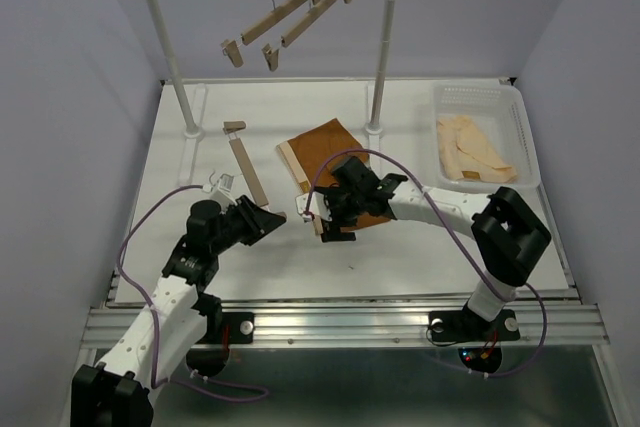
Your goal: Clip the underwear to the hanger
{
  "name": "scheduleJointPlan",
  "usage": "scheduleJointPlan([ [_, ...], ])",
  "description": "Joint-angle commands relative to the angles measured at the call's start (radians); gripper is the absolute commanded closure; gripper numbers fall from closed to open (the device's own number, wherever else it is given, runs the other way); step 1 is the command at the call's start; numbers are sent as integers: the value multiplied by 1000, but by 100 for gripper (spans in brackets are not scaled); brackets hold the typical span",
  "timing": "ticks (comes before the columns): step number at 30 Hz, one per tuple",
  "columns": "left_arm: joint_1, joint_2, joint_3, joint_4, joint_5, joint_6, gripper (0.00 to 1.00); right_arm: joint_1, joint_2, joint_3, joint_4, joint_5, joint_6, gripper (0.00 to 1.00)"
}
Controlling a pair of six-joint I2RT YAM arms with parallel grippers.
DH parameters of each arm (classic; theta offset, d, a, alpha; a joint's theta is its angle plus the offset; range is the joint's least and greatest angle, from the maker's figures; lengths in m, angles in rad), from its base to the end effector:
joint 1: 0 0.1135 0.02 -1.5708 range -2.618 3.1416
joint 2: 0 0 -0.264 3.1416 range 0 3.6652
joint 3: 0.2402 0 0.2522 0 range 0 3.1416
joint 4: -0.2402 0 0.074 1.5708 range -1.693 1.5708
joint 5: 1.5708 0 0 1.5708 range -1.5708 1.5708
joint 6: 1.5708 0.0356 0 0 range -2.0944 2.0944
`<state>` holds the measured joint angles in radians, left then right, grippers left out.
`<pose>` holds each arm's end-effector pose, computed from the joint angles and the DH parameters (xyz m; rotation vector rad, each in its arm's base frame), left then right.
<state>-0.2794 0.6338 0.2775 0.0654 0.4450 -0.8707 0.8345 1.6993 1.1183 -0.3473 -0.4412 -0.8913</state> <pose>0.1490 -0.0587 0.2102 -0.2586 1.9974 -1.1812 0.2272 0.2734 0.2060 -1.9728 1.4487 0.5241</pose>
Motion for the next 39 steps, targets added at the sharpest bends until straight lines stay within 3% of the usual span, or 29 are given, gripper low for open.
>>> scheduleJointPlan([
  [1,6,20,25,100,23,55,100,38,35,-11,53,35,-11,16],
  [8,6,43,0,148,49,56,100,48,95,-11,87,42,3,24],
  [19,5,52,-29,162,49,52,100,57,160,-5,128,22,20,25],
  [23,6,52,-29,154,47,61,100,57,183,3,160,44,51,33],
  [24,5,50,-28,146,43,64,100,57,189,9,163,53,55,40],
  [29,6,47,-27,137,32,68,100,57,215,15,182,96,74,43],
  [33,6,47,-24,128,29,72,100,57,232,9,197,119,91,64],
  [37,6,43,-23,123,29,75,100,57,232,-9,234,145,126,99],
  [39,6,41,-21,123,31,73,100,57,226,-17,267,153,172,99],
])
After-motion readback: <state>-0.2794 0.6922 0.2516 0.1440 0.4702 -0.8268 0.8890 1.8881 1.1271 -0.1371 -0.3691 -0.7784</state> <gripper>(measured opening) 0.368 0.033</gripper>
